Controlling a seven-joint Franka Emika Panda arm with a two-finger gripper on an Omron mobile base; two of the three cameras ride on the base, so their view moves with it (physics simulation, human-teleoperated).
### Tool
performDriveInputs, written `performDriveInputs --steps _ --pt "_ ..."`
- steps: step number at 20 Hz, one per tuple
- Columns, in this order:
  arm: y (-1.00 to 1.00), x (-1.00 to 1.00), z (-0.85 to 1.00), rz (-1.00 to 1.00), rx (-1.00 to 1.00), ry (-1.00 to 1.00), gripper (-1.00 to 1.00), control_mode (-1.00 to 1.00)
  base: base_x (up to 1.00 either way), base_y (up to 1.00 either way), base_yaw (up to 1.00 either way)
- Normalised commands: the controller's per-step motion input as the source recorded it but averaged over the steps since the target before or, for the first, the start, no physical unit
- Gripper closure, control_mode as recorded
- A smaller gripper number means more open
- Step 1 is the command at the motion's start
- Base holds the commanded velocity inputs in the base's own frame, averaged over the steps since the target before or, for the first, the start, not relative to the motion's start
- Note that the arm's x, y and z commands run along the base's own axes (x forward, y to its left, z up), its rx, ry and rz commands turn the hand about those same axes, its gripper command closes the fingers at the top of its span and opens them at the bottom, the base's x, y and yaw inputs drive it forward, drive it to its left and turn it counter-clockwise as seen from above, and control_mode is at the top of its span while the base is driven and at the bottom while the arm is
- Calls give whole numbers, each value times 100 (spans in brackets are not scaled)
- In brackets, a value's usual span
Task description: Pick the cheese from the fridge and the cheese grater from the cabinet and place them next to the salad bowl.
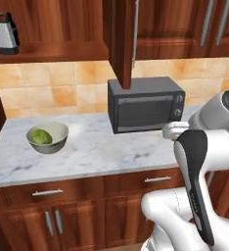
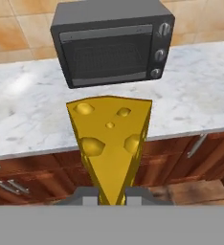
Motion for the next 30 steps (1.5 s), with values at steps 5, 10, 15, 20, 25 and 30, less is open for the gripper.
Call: performDriveInputs --steps 5,10,15,20,25,30 --pt "0 0 0 0 0 0 100 100 2 36 -46" --pt "0 0 0 0 0 0 100 100 -19 83 -27" --pt "0 0 0 0 0 0 100 100 -7 95 -2" --pt "0 0 0 0 0 0 100 100 35 79 9" --pt "0 0 0 0 0 0 100 100 86 30 28" --pt "0 0 0 0 0 0 100 100 31 -27 21"
